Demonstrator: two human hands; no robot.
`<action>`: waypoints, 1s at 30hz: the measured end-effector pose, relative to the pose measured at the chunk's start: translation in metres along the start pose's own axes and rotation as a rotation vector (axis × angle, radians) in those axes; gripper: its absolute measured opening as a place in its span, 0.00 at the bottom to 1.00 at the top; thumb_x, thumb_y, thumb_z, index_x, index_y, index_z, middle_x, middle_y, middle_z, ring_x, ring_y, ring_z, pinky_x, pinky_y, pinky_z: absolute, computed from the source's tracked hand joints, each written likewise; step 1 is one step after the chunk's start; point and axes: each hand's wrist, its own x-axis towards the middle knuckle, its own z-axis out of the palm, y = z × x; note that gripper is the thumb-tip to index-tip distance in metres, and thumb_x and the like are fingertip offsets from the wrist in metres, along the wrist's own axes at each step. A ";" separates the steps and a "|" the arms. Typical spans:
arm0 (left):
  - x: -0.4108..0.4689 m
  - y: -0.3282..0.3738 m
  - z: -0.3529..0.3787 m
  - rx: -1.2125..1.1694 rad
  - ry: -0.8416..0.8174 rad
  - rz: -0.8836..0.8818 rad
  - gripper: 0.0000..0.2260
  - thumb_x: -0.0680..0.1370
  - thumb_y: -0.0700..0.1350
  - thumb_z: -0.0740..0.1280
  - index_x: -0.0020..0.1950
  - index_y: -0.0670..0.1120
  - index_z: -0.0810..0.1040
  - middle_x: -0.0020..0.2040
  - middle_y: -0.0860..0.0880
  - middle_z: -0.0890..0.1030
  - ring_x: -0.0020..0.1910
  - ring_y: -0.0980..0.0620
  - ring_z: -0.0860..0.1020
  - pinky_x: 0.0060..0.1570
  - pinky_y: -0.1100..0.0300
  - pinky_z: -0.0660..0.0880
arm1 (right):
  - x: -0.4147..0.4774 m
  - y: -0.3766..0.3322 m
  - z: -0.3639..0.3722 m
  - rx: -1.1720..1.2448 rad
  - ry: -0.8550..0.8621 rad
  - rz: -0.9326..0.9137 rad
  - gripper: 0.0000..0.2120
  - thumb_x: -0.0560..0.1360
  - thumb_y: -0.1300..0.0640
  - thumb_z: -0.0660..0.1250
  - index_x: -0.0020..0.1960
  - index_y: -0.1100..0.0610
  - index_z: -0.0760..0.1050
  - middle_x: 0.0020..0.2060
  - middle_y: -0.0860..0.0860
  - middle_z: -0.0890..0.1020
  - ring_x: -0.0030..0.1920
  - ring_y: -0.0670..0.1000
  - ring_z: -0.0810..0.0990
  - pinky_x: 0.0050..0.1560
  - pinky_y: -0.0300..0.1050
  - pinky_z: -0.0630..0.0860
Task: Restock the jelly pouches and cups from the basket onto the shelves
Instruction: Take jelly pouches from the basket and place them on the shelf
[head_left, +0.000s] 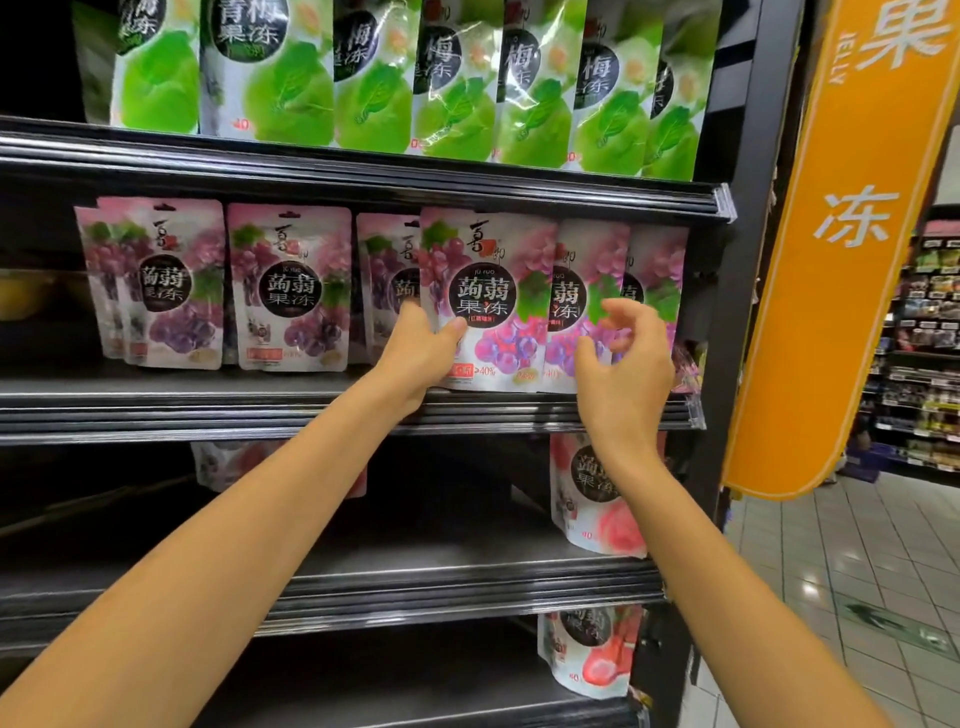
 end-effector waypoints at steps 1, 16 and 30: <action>0.002 -0.001 0.000 0.008 -0.010 -0.017 0.19 0.82 0.46 0.63 0.69 0.39 0.63 0.63 0.43 0.72 0.59 0.47 0.72 0.53 0.58 0.70 | 0.003 0.005 -0.003 -0.048 0.015 0.018 0.16 0.75 0.62 0.68 0.62 0.55 0.73 0.52 0.48 0.77 0.54 0.48 0.72 0.50 0.28 0.67; -0.005 0.000 -0.004 -0.059 -0.148 -0.067 0.33 0.76 0.48 0.72 0.74 0.41 0.57 0.53 0.60 0.64 0.54 0.60 0.66 0.54 0.60 0.64 | 0.014 0.039 -0.021 -0.288 0.010 0.076 0.13 0.74 0.53 0.70 0.58 0.46 0.73 0.36 0.38 0.77 0.51 0.53 0.81 0.63 0.56 0.67; -0.076 -0.031 -0.052 -0.106 0.233 0.380 0.08 0.76 0.39 0.70 0.54 0.46 0.77 0.51 0.51 0.82 0.52 0.57 0.81 0.54 0.63 0.77 | -0.034 0.023 -0.018 -0.062 -0.007 -0.042 0.08 0.76 0.58 0.65 0.55 0.51 0.74 0.46 0.44 0.77 0.45 0.54 0.77 0.49 0.51 0.75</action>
